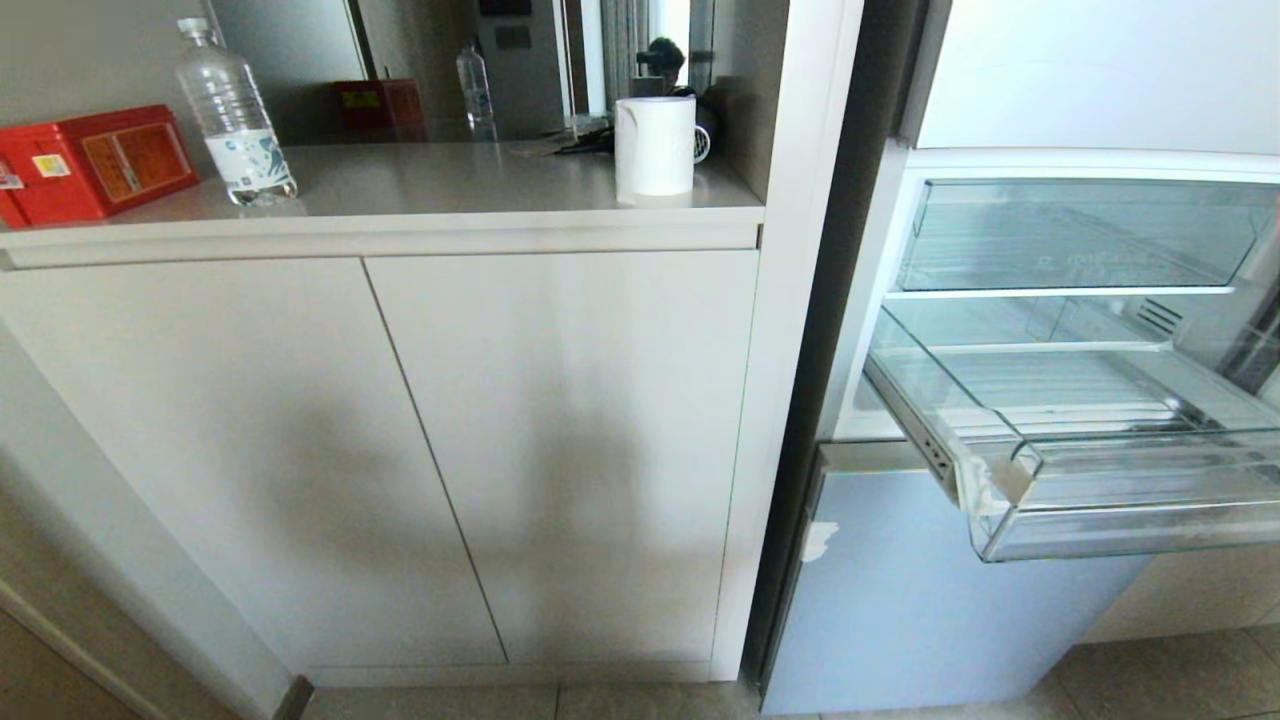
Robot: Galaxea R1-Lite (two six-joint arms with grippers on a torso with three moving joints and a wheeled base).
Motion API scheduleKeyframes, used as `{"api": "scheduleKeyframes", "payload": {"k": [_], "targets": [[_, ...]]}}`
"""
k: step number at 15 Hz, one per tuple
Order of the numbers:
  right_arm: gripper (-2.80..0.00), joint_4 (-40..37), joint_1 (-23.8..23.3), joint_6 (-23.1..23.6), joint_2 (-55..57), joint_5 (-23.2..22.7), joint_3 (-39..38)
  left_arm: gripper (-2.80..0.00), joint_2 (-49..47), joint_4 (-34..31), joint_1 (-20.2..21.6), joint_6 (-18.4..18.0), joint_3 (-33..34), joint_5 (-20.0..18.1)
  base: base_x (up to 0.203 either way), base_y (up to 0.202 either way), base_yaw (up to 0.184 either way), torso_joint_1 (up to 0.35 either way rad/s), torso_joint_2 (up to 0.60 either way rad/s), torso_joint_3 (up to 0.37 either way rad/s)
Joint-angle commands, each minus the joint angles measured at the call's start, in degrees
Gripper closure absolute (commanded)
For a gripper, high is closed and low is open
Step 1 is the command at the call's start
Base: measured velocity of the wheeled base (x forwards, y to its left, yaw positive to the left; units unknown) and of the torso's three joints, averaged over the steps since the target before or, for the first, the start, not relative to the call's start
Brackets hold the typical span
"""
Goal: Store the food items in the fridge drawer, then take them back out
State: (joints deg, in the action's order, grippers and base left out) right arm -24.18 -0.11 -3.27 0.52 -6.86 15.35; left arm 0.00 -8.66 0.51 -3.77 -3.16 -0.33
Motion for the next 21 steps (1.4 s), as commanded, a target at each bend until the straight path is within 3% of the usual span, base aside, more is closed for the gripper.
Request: {"api": "scheduleKeyframes", "payload": {"k": [1, 3, 7, 9, 18, 21], "targets": [[0.00, 12.29, 0.02, 3.95, -0.61, -0.38, -9.03, 0.00, -0.09, -0.04, 0.02, 0.68, -0.01, -0.02, 0.000, 0.000, 0.000, 0.000, 0.00, 0.000], [0.00, 21.52, 0.02, 7.97, -0.61, -0.35, -12.57, 0.00, -0.09, -0.04, 0.02, 0.68, -0.03, 0.03, 0.000, 0.000, 0.000, 0.000, 0.00, 0.000], [0.00, 23.82, 0.02, 8.13, -0.61, 2.61, -14.11, 0.00, -0.09, -0.04, 0.02, 0.70, -0.01, 0.07, 0.000, 0.000, 0.000, 0.000, 0.00, 0.000], [0.00, 24.11, 0.02, 7.87, -0.61, 6.15, -15.39, 0.00, -0.09, -0.04, 0.02, 0.70, -0.01, -0.02, 0.000, 0.000, 0.000, 0.000, 0.00, 0.000], [0.00, 24.01, 0.02, 7.60, -0.61, 6.15, -15.35, 0.00, -0.09, -0.04, 0.02, 0.70, -0.01, 0.07, 0.000, 0.000, 0.000, 0.000, 0.00, 0.000], [0.00, 24.10, 0.02, 7.05, -0.61, 6.23, -15.35, 0.00, -0.09, -0.04, 0.02, 0.70, -0.01, 0.06, -0.003, 0.001, -0.125, 0.005, 0.00, 0.002]]}}
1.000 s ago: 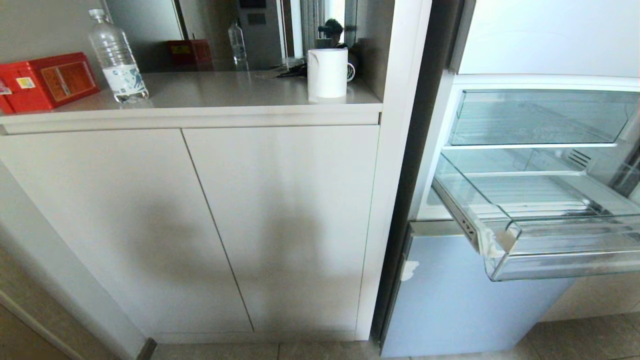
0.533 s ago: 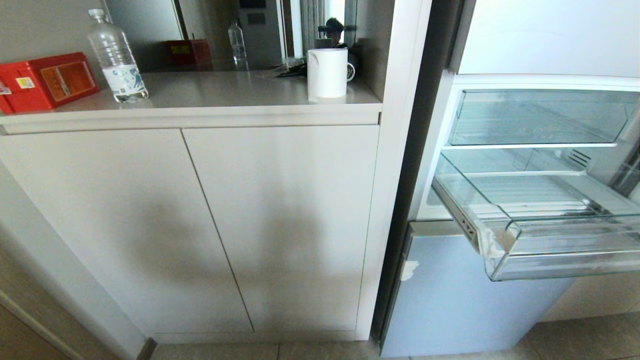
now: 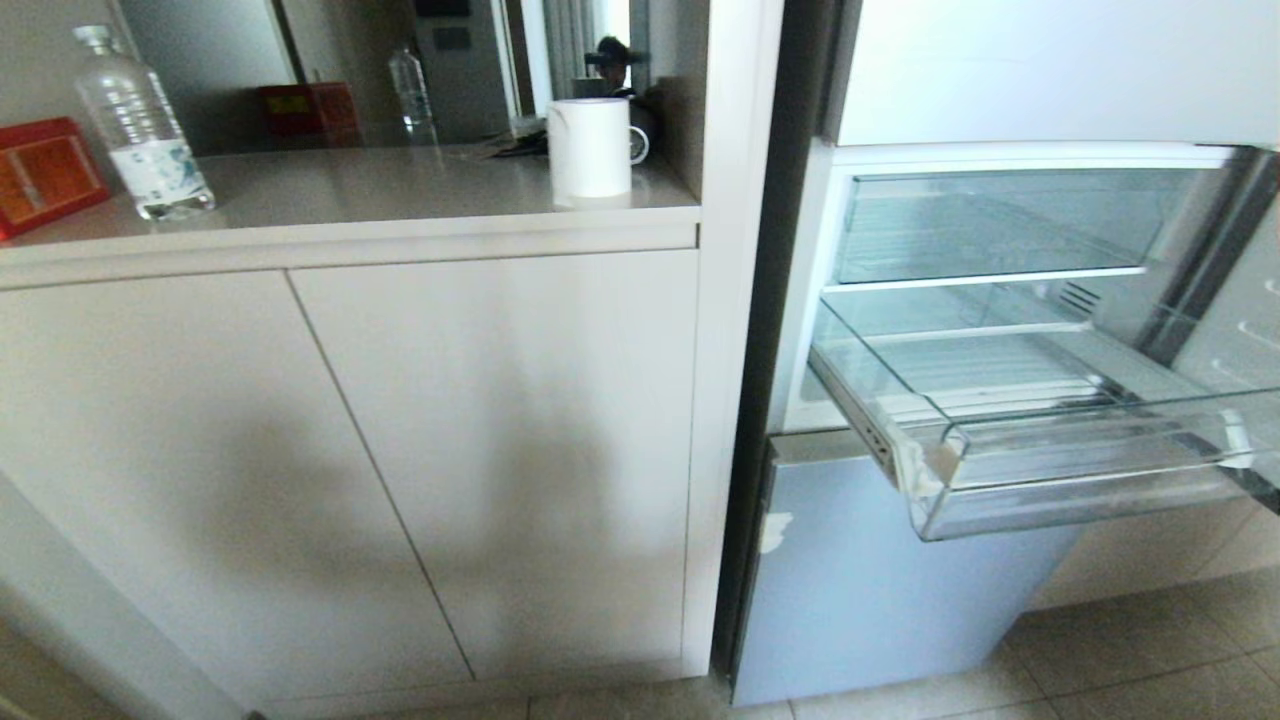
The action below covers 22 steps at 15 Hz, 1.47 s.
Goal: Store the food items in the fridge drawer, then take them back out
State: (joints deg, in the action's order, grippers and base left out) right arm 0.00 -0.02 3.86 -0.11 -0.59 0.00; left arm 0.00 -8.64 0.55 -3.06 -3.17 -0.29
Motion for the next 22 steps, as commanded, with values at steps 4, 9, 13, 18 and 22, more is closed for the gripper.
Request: {"api": "scheduleKeyframes", "payload": {"k": [4, 9, 13, 18, 22], "targets": [[0.00, 0.00, -0.06, -0.17, 0.02, -0.02, 0.00, 0.00, -0.09, -0.06, -0.02, -0.02, -0.03, 0.03, 0.000, 0.007, -0.176, 0.001, 0.00, 0.002], [0.00, 0.09, -0.06, -1.81, 0.02, 0.24, 0.00, 0.00, -0.09, -0.06, -0.02, -0.02, 0.01, 0.00, 0.001, 0.008, -0.175, 0.002, 0.00, 0.002], [0.00, -0.12, -0.07, -1.84, 0.02, 0.39, 0.06, 0.00, -0.09, -0.06, -0.02, -0.02, 0.01, 0.03, 0.000, 0.003, -0.078, 0.002, 0.00, 0.002], [0.00, -2.53, -0.73, -5.14, 9.95, 5.58, 10.74, 0.00, -0.09, -0.06, -0.02, 0.07, 0.01, 0.03, 0.000, 0.000, 0.000, 0.000, 0.00, 0.000], [0.00, -3.52, -6.10, -15.11, 30.63, 9.16, 22.05, 0.00, -0.09, -0.06, -0.02, 0.01, 0.01, 0.03, 0.000, 0.000, 0.000, 0.000, 0.00, 0.000]]}}
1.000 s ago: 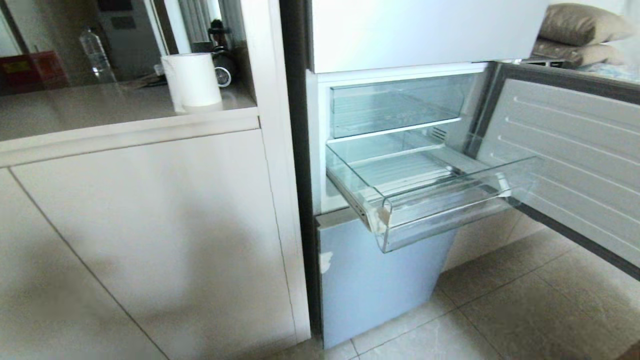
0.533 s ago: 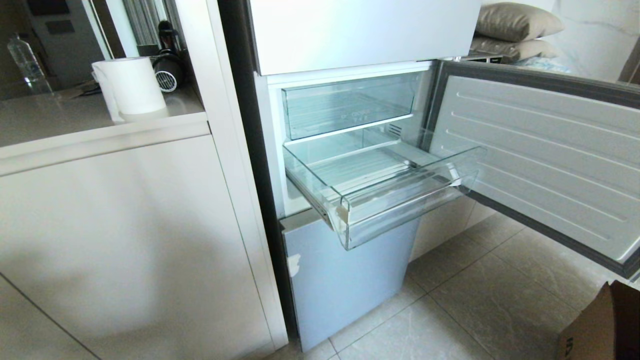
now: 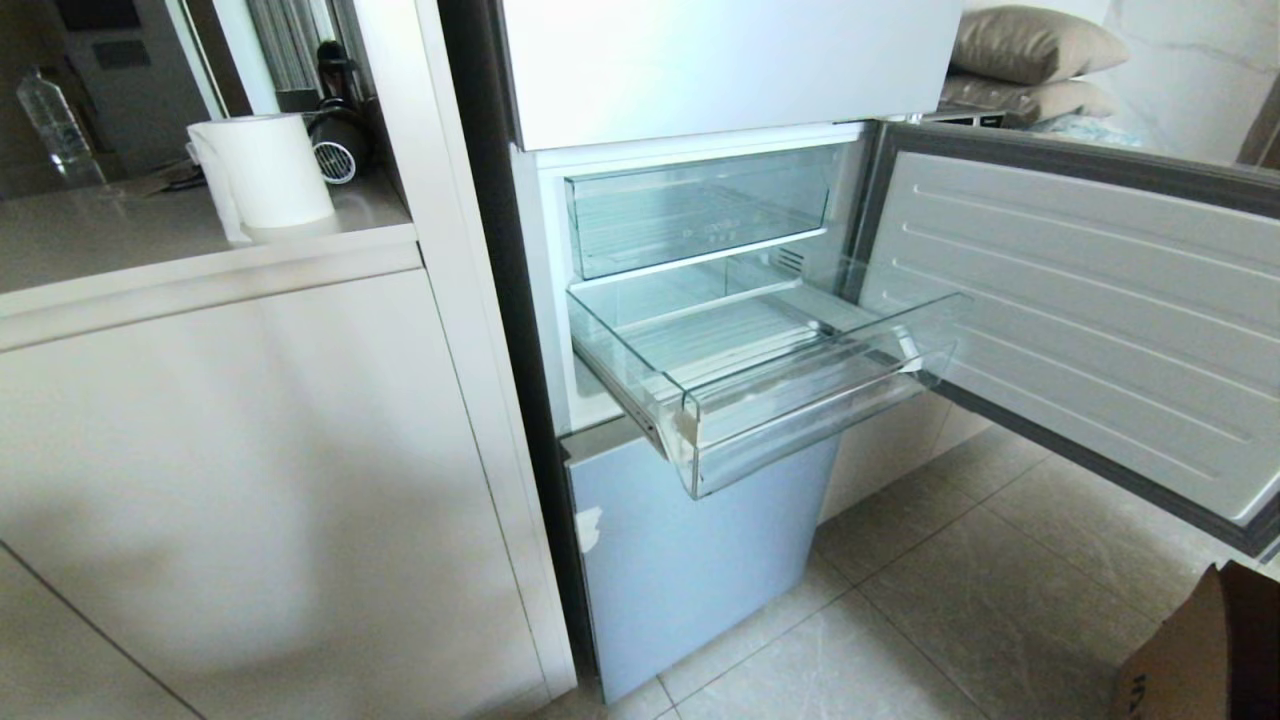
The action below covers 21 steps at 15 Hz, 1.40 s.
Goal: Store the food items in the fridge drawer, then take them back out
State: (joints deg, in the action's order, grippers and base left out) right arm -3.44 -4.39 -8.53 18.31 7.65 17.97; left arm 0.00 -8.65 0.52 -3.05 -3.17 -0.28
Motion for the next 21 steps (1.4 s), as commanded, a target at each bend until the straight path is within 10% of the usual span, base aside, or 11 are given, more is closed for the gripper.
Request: {"api": "scheduleKeyframes", "payload": {"k": [1, 7, 11, 12, 16, 21], "targets": [[0.00, -0.03, -2.45, -4.61, 16.41, 2.26, 6.00, 0.00, -0.09, -0.05, 0.01, -0.03, 0.01, 0.02, 0.000, 0.000, 0.000, 0.000, 0.00, 0.000], [0.00, 13.69, -9.36, -13.05, 41.21, 6.15, 8.95, 0.00, -0.09, -0.05, 0.01, -0.03, -0.05, 0.02, 0.000, 0.000, 0.000, 0.000, 0.00, 0.000], [0.00, 22.72, -31.21, -12.39, 48.59, -0.64, 11.00, 0.00, -0.09, -0.05, 0.01, -0.03, 0.01, -0.03, 0.000, 0.000, 0.000, 0.000, 0.00, 0.000], [-2.80, 24.07, -37.25, -11.14, 49.99, -4.84, 11.89, 0.00, -0.09, -0.05, 0.01, -0.03, -0.08, -0.02, 0.000, 0.000, 0.000, 0.000, 0.00, 0.000], [-2.80, 26.54, -52.98, -3.88, 56.83, -14.05, 16.17, 0.00, -0.09, -0.05, 0.01, 0.00, -0.06, 0.02, 0.000, 0.000, 0.000, 0.000, 0.00, 0.000], [-2.80, 28.63, -58.53, 3.67, 67.87, -17.11, 21.82, 0.00, -0.09, -0.05, 0.01, -0.03, 0.01, 0.02, 0.000, 0.000, 0.000, 0.000, 0.00, 0.000]]}}
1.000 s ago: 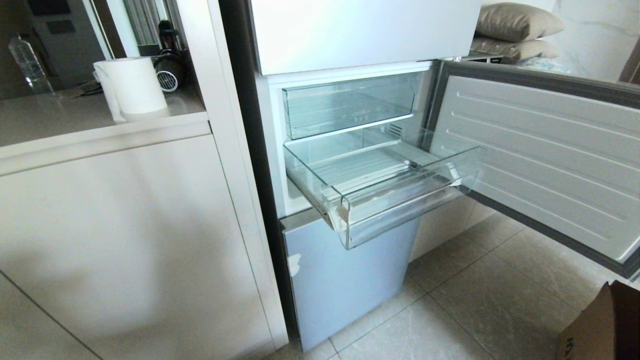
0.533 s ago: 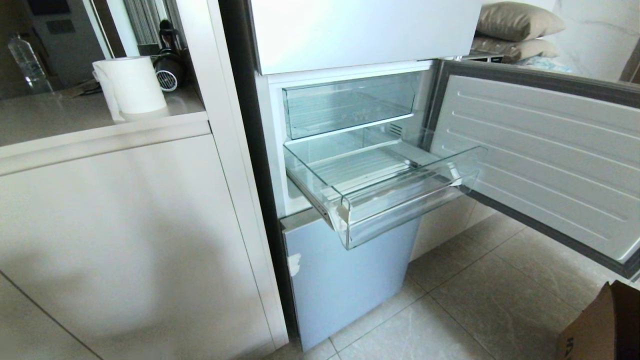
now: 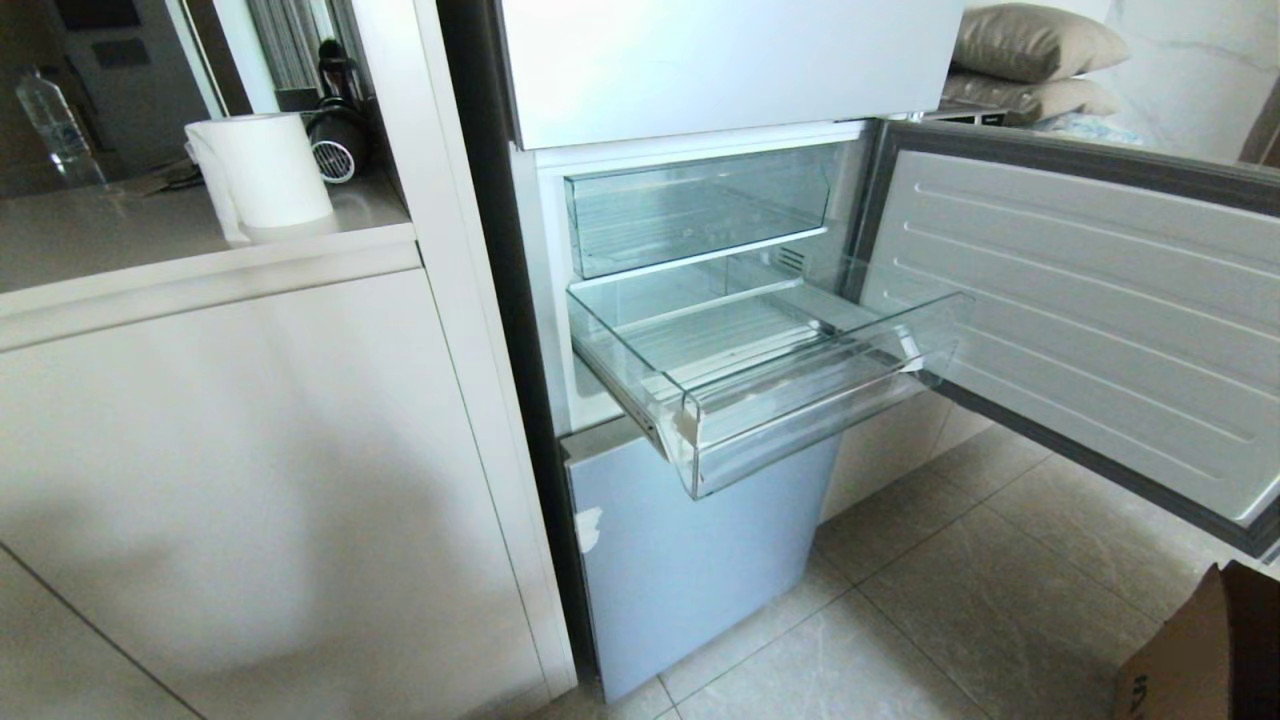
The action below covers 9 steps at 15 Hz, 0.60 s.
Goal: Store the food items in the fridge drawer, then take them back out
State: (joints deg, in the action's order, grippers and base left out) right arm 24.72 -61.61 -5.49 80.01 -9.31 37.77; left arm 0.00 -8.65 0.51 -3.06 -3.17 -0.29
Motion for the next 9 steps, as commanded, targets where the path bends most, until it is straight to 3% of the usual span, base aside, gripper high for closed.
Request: {"api": "scheduleKeyframes", "payload": {"k": [1, 9], "targets": [[-2.80, 1.28, -2.09, 1.74, 9.14, -0.20, 3.51, 0.00, -0.09, -0.05, 0.02, -0.02, 0.01, 0.03, 0.000, 0.000, 0.000, 0.000, 0.00, 0.000], [-2.80, 7.03, -6.51, 6.81, 25.48, 0.08, 15.81, 0.00, -0.09, -0.05, 0.02, -0.02, 0.01, 0.03, 0.000, 0.000, 0.000, 0.000, 0.00, 0.000]]}}
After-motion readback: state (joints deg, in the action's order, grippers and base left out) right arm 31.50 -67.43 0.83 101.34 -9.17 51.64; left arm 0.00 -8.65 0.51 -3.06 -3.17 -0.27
